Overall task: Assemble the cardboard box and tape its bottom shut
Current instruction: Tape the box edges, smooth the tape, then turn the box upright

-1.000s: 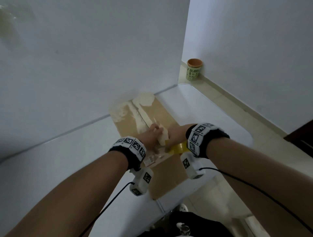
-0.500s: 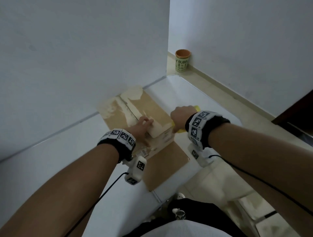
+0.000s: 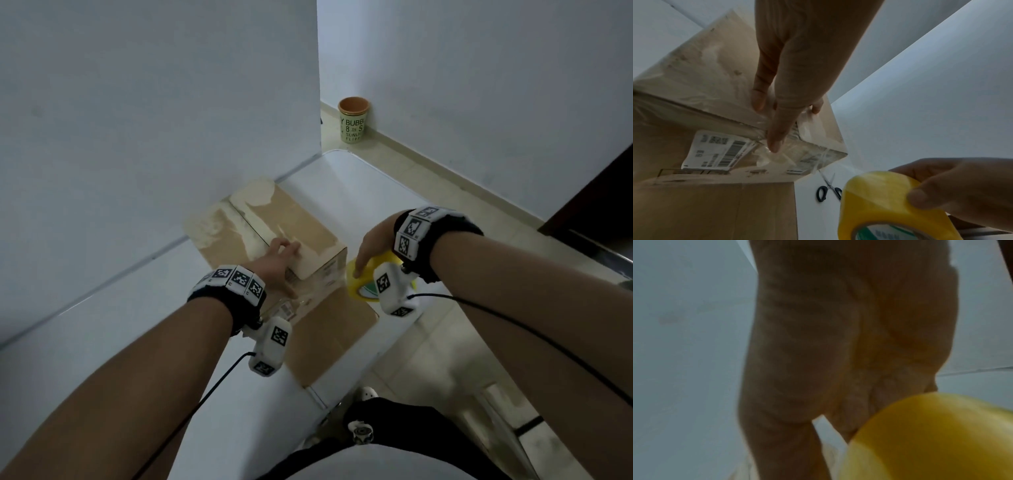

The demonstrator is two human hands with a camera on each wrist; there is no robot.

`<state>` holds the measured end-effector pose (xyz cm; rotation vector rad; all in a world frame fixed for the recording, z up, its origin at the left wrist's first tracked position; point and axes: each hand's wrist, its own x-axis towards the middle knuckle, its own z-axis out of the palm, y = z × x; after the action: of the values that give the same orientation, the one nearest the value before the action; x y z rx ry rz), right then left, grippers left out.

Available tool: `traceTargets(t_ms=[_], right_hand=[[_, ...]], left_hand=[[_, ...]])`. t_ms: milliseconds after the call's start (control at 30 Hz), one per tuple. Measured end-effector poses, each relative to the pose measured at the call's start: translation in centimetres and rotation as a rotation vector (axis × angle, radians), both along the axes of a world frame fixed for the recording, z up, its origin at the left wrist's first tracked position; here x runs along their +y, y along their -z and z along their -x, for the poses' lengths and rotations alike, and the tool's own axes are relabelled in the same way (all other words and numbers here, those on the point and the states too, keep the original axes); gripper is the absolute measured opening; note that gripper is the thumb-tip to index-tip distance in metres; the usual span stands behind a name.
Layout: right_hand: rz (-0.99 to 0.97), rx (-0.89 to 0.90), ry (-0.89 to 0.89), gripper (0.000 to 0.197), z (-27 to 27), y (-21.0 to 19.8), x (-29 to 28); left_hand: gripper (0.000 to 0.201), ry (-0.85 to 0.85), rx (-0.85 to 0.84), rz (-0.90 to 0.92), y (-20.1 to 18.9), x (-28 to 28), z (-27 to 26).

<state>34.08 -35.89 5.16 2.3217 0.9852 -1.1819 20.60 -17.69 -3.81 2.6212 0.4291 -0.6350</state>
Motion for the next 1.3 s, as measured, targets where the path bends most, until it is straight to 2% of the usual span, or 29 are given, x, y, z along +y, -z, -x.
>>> traceTargets(t_ms=[67, 133, 233, 300, 433, 500, 567, 667, 733, 900, 1200, 1300], right_hand=[[0.015, -0.014, -0.120, 0.053, 0.5, -2.1, -0.1], [0.028, -0.109, -0.103, 0.054, -1.3, 0.1, -0.5], [-0.089, -0.232, -0.175, 0.053, -3.1, 2.5, 0.2], [-0.130, -0.353, -0.214, 0.043, -2.8, 2.7, 0.0], [-0.235, -0.469, -0.194, 0.034, -2.0, 3.0, -0.2], [-0.259, -0.519, -0.171, 0.020, -2.1, 3.8, -0.3], [-0.269, -0.591, -0.159, 0.024, -2.5, 4.0, -0.2], [-0.264, -0.586, -0.146, 0.037, -3.1, 3.8, 0.1], [-0.265, -0.585, -0.169, 0.038, -3.2, 3.9, 0.5], [-0.276, -0.577, -0.188, 0.025, -4.2, 5.1, 1.9], [-0.285, -0.442, -0.231, 0.018, -5.9, 6.8, 3.9], [-0.274, -0.430, -0.252, 0.012, -5.8, 7.3, 4.6]], left_hand=[[0.118, 0.001, 0.000, 0.009, 0.0, 0.0, 0.0], [0.118, -0.003, 0.002, 0.015, -0.1, -0.1, 0.0], [0.117, 0.000, 0.003, 0.001, -0.2, -0.2, 0.0], [0.118, 0.002, 0.007, 0.004, -0.2, -0.2, 0.0], [0.120, 0.002, 0.008, -0.002, 0.0, -0.1, -0.1], [0.121, -0.002, 0.012, 0.000, 0.1, -0.1, -0.1], [0.122, -0.005, 0.003, 0.005, 0.3, 0.0, 0.0], [0.124, -0.016, -0.007, 0.008, 0.5, 0.0, 0.1], [0.125, -0.021, -0.005, 0.018, 0.6, 0.0, 0.1], [0.125, -0.025, -0.019, 0.052, 0.6, 0.1, 0.1], [0.124, -0.016, -0.026, 0.056, 0.8, 0.3, 0.3], [0.123, 0.006, 0.027, 0.011, 0.2, -0.1, 0.0]])
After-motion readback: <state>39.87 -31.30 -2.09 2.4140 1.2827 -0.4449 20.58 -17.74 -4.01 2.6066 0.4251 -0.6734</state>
